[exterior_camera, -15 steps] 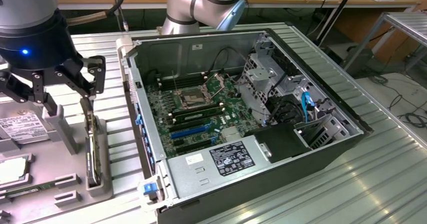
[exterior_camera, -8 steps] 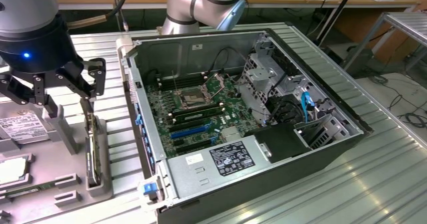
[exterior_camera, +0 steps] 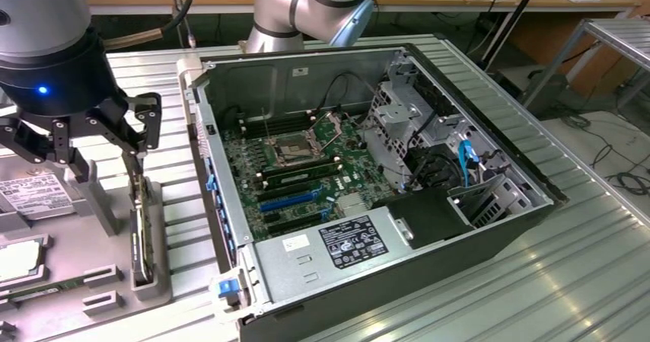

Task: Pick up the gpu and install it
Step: 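Pick up the gpu and move the gpu toward the slot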

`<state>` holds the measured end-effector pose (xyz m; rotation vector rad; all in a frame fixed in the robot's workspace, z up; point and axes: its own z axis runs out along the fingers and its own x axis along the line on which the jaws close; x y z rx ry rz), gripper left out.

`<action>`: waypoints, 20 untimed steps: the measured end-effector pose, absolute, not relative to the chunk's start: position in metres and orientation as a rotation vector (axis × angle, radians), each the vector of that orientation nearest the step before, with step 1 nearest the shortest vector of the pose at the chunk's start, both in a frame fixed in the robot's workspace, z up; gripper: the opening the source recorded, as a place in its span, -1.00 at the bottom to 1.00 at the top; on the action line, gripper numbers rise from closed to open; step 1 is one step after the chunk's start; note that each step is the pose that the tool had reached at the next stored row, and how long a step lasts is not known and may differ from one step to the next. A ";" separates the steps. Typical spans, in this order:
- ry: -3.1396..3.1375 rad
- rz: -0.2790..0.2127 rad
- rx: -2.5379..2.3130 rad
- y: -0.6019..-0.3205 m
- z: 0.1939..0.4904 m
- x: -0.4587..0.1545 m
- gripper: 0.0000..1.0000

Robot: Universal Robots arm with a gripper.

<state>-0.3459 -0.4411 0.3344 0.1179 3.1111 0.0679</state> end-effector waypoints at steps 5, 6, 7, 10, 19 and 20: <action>3.111 0.068 0.118 -0.441 0.330 -0.346 0.21; 3.111 0.068 0.118 -0.441 0.329 -0.346 0.21; 3.111 0.068 0.118 -0.441 0.328 -0.346 0.21; 3.111 0.068 0.118 -0.441 0.327 -0.346 0.21; 3.111 0.068 0.118 -0.441 0.325 -0.346 0.21; 3.110 0.068 0.118 -0.441 0.323 -0.346 0.21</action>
